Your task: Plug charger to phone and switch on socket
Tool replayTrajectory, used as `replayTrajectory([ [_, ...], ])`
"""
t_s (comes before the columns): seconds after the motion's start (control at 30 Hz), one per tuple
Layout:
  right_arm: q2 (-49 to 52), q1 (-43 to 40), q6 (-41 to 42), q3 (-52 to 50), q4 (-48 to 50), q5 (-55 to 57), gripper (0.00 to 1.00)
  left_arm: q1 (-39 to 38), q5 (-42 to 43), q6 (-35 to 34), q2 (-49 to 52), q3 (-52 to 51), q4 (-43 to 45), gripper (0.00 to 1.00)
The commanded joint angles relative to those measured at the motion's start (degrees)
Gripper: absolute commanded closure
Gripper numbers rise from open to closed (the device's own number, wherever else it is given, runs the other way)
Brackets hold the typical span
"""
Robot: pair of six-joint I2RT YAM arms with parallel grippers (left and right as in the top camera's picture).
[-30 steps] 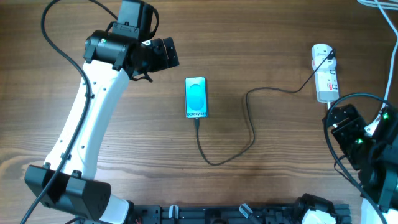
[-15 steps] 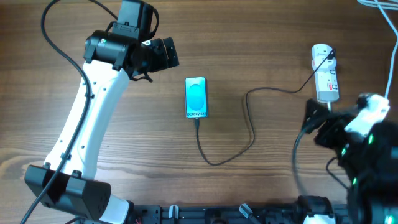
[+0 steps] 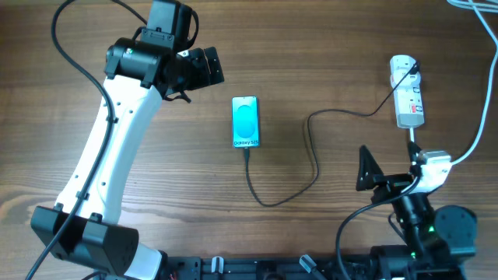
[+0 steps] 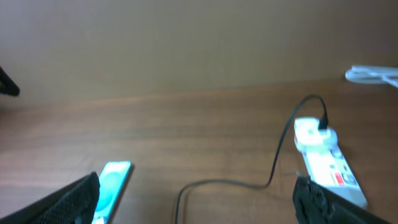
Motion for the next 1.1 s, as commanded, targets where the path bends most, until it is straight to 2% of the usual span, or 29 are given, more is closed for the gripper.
replayTrajectory([
  [0.0, -4.6, 0.3, -3.5, -7.3, 6.9, -1.0, 0.00, 0.0, -0.8, -0.5, 0.5, -0.2, 0.2, 0.00],
  [0.33, -10.6, 0.3, -3.5, -17.0, 15.9, -1.2, 0.00, 0.0, -0.8, -0.5, 0.5, -0.2, 0.2, 0.00],
  [0.87, -10.6, 0.2, -3.5, -27.0, 31.5, -0.3, 0.00, 0.0, -0.8, -0.5, 0.5, -0.2, 0.2, 0.00],
  [1.07, -10.6, 0.2, -3.5, -27.2, 30.2, 1.2, 0.00, 0.0, -0.8, -0.5, 0.5, -0.2, 0.2, 0.00],
])
